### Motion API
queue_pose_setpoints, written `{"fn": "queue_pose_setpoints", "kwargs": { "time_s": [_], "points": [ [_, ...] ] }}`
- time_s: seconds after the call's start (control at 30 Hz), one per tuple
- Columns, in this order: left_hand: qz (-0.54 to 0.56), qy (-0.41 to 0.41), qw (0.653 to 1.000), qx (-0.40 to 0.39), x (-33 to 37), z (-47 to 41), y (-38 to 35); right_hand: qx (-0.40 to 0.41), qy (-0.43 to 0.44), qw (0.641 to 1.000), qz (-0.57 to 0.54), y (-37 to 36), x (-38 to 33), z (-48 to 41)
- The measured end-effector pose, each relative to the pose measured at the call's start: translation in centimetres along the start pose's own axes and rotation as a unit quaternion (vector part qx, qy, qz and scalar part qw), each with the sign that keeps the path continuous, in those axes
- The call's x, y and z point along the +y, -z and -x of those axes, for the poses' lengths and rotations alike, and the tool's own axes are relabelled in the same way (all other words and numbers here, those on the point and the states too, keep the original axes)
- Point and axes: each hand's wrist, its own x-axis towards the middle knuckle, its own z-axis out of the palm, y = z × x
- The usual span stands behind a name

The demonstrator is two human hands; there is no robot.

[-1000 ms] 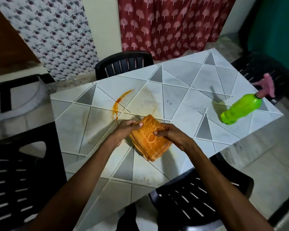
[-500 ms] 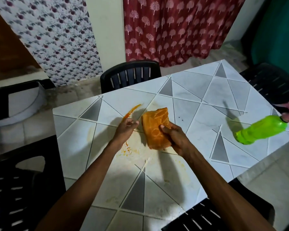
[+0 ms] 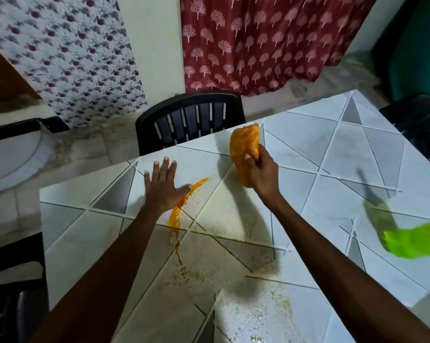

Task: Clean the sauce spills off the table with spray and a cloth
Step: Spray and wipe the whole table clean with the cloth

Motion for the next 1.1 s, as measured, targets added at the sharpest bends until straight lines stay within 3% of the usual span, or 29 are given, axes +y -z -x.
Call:
{"fn": "queue_pose_setpoints", "kwargs": {
  "time_s": [0.07, 0.13, 0.23, 0.4, 0.47, 0.67, 0.93, 1.1],
  "points": [
    [0.003, -0.009, 1.0, 0.023, -0.2, -0.1, -0.7, -0.093, 0.099, 0.981, 0.138, -1.9, 1.3, -1.8],
    [-0.004, -0.015, 0.999, 0.038, -0.5, 0.2, -1.4, -0.218, 0.137, 0.929, 0.265, -3.5, 2.7, -2.1],
    [-0.021, -0.025, 0.997, 0.067, -0.6, 0.1, -1.9, -0.227, 0.185, 0.859, 0.42, -5.0, 4.0, -2.9],
    [-0.052, -0.024, 0.993, 0.107, -0.3, 0.1, -2.3, -0.318, 0.25, 0.774, 0.487, -7.2, 5.6, -8.1],
    [-0.048, -0.025, 0.991, 0.124, 0.0, 0.4, -2.4, -0.322, 0.233, 0.78, 0.483, -8.5, 6.5, -9.8],
    [-0.041, -0.016, 0.987, 0.156, -0.1, -0.3, -2.2, -0.229, 0.156, 0.847, 0.455, -11.6, 5.9, -12.9],
    [-0.033, -0.013, 0.99, 0.133, 0.1, 0.0, -2.3, -0.207, 0.134, 0.868, 0.431, -3.9, 9.3, -3.6],
    [-0.037, -0.01, 0.992, 0.122, 0.2, 0.1, -2.1, -0.149, 0.056, 0.877, 0.453, -3.9, 9.6, -7.9]
  ]
}}
